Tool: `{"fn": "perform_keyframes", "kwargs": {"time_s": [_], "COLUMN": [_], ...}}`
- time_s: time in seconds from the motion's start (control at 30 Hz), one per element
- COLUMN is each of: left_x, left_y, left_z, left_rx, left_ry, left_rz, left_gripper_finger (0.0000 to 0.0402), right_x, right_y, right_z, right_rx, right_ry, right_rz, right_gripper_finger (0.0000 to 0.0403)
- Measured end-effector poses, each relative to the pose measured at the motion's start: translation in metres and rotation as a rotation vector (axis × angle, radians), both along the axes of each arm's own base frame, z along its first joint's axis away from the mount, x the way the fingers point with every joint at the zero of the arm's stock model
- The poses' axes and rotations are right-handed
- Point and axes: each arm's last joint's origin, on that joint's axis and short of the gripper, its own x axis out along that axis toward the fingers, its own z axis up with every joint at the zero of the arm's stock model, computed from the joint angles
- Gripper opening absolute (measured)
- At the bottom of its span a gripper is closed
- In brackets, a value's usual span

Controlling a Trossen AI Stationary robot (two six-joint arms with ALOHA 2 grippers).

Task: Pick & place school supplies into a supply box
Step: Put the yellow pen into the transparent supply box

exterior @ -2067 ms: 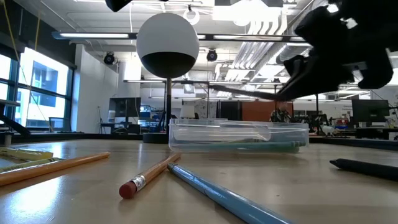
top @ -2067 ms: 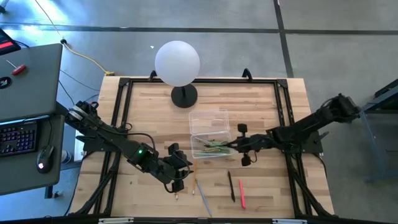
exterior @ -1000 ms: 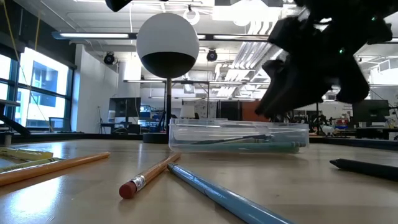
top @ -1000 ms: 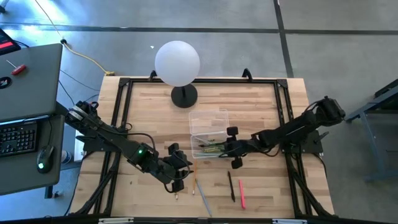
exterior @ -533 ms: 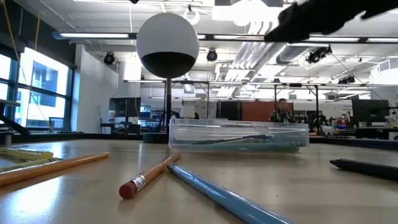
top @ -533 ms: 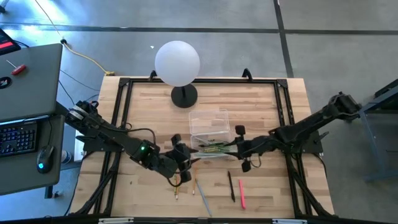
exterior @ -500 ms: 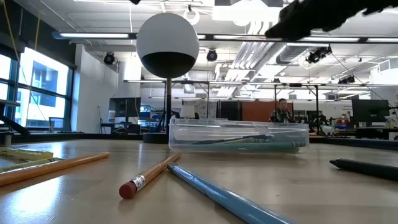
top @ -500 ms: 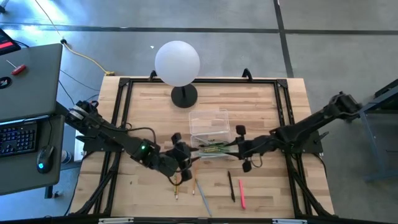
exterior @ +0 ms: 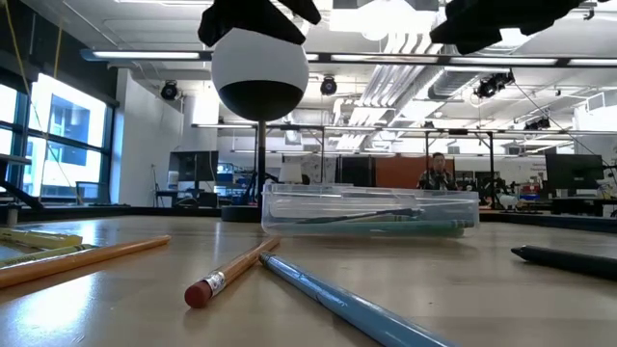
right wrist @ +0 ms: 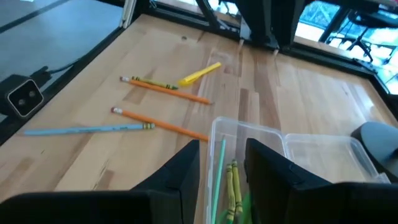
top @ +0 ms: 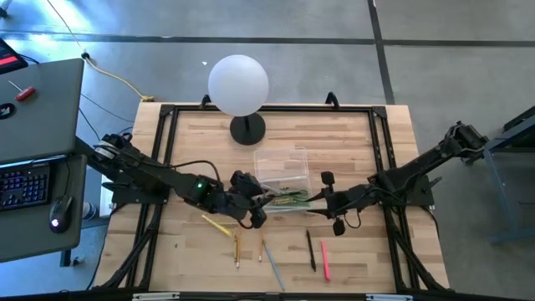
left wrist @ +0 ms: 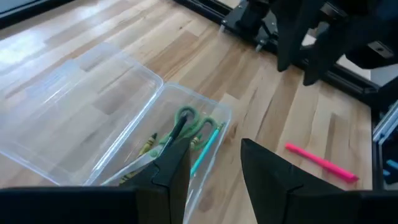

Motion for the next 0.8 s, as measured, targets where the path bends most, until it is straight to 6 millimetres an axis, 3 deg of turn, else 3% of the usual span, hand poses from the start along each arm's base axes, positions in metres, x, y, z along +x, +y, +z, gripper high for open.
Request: {"fn": "perform_keyframes", "kwargs": {"time_s": [0.33, 0.53, 0.8], "left_x": [0.006, 0.009, 0.014], "left_y": [0.023, 0.034, 0.041], "left_z": [-0.001, -0.011, -0.022], "left_rx": [-0.023, 0.011, -0.066], "left_ry": [-0.016, 0.063, 0.165], "left_rz": [0.128, 0.159, 0.025], "left_gripper_finger": [0.0172, 0.0172, 0.0172], "right_x": [-0.001, -0.001, -0.002], "right_y": [0.000, -0.001, -0.001], "right_z": [-0.002, -0.003, -0.004], "right_rx": [0.018, 0.012, 0.004], "right_ry": [0.025, 0.033, 0.048], "right_rz": [-0.013, -0.013, -0.014], "right_gripper_finger": [0.0108, 0.0108, 0.0108]}}
